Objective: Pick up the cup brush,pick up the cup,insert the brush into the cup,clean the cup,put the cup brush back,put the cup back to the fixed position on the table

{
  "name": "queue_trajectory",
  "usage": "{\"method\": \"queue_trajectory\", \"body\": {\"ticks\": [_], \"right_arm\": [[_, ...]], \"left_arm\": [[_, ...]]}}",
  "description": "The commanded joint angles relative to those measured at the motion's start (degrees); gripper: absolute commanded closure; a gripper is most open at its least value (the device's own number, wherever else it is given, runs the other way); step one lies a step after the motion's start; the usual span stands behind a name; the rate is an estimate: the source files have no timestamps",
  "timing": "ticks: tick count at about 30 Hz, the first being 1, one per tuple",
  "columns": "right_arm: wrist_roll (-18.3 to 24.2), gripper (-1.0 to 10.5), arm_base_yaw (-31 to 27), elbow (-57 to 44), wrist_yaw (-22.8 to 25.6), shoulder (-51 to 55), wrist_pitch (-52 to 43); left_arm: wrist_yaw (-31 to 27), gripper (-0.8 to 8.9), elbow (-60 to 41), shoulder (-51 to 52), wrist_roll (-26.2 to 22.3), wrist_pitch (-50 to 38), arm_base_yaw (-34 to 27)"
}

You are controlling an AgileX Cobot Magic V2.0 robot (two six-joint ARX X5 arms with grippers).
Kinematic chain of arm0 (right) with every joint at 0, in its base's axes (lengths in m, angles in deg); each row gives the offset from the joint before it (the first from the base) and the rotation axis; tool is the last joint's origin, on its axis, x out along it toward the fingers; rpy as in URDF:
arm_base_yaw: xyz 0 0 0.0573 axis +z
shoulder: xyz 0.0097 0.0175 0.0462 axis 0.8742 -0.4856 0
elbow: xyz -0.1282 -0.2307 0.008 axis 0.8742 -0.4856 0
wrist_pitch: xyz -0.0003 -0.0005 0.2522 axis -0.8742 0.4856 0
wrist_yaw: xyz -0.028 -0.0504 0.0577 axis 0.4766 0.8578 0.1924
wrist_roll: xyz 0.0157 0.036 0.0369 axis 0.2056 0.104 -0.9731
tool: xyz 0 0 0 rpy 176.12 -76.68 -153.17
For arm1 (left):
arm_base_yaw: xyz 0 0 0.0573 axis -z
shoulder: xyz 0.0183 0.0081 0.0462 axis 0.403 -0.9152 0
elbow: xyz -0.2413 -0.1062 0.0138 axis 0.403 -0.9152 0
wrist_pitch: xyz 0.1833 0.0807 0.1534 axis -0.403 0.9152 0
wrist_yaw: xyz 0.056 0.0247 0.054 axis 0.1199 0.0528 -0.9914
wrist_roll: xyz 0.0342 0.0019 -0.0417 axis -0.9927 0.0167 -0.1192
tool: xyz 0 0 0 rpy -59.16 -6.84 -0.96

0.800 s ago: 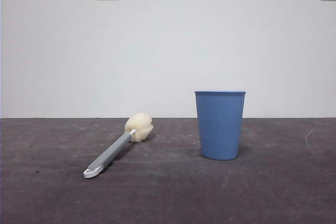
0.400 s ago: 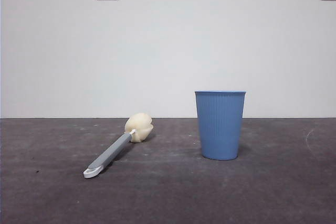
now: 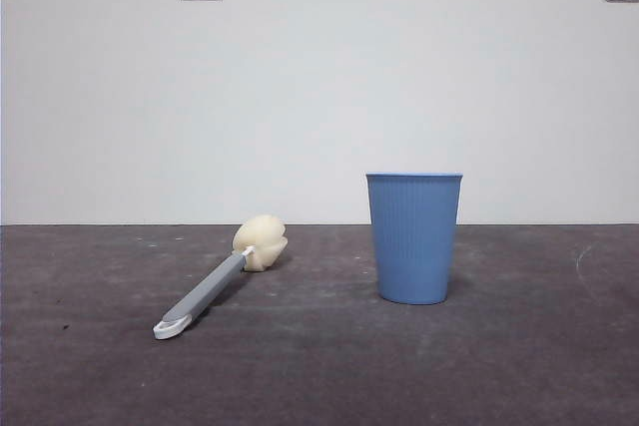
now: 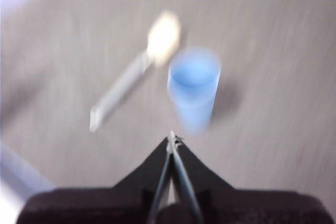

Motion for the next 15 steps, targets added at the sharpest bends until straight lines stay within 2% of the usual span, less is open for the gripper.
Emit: {"method": "queue_trajectory", "body": {"ticks": [1, 3, 9, 15], "right_arm": [[2.4, 9.5, -1.9, -2.69, 1.62, 3.98, -8.52], [4.0, 9.5, -3.67, -5.51, 3.02, 7.06, -13.77], [8.59, 9.5, -8.98, -17.49, 2.93, 15.45, -24.72], [6.91, 9.5, -13.94, -32.06, 2.86, 22.29, -37.18]], "left_arm": [[-0.13, 8.17, -0.81, 0.11, 0.26, -0.44, 0.07], [-0.15, 8.17, -0.81, 0.11, 0.26, -0.44, 0.07], [-0.13, 8.17, -0.81, 0.09, 0.26, -0.44, 0.07], [-0.13, 8.17, -0.81, 0.09, 0.26, -0.44, 0.07]]}}
